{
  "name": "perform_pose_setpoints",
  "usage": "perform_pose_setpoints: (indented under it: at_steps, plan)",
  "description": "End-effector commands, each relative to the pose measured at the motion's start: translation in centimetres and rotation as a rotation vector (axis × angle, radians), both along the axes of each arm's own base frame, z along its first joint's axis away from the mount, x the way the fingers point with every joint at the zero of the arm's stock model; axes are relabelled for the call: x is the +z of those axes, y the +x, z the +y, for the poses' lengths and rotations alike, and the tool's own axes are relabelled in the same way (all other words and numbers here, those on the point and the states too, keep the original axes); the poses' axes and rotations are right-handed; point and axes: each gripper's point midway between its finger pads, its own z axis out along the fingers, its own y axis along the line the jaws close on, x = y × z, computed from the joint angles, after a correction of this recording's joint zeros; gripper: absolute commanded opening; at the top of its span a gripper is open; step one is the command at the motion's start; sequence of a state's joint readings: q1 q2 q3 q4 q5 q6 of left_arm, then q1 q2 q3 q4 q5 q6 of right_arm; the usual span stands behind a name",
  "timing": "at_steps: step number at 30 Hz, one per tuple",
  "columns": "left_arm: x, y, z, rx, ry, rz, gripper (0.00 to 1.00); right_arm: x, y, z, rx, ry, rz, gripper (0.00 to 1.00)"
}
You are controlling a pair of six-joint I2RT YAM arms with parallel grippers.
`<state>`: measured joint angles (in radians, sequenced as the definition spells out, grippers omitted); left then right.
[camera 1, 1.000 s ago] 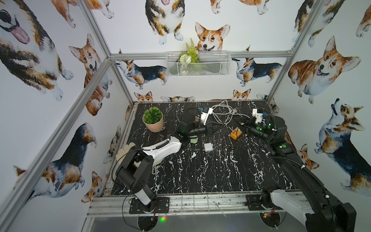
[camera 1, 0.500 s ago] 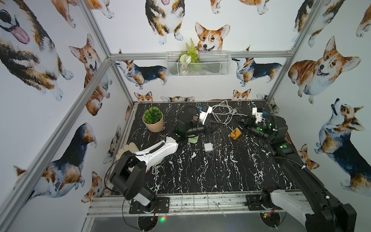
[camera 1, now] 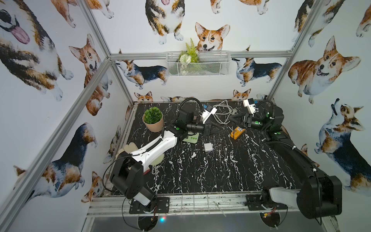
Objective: Charge the electronic scale
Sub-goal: Pick up the charging cable from the center of the board.
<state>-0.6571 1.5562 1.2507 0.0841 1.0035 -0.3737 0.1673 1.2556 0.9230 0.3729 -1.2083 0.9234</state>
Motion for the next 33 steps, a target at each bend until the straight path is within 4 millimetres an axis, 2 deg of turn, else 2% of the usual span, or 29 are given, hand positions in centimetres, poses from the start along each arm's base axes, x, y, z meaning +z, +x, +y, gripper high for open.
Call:
perform_pose_setpoints:
  at_steps: [1,3,6,7,15,24,33]
  plan:
    - [-0.8,-1.8,0.8,-0.082,0.06,0.02,0.0,2.5,-3.1,1.2,0.2,0.026,-0.166,0.72]
    - [-0.7,-2.0,0.9,-0.089,0.067,0.022,0.0,2.6,-3.7,1.7,0.239,0.024,-0.175,0.66]
    - [-0.4,-1.6,1.0,-0.08,0.064,0.022,0.0,2.3,-4.2,1.9,0.271,0.017,-0.172,0.48]
    - [-0.4,-1.4,1.0,-0.071,0.062,0.024,0.0,2.2,-4.3,1.9,0.277,0.016,-0.166,0.45]
    - [0.2,-1.1,1.0,-0.085,0.042,0.043,0.0,1.1,-4.6,1.8,0.241,-0.017,-0.188,0.44]
    - [0.6,-1.4,1.1,-0.09,0.035,0.039,0.0,-0.4,-4.9,2.2,0.276,-0.034,-0.139,0.44]
    - [0.6,-1.2,1.1,-0.084,0.037,0.04,0.0,-0.8,-5.1,2.3,0.296,-0.031,-0.111,0.33]
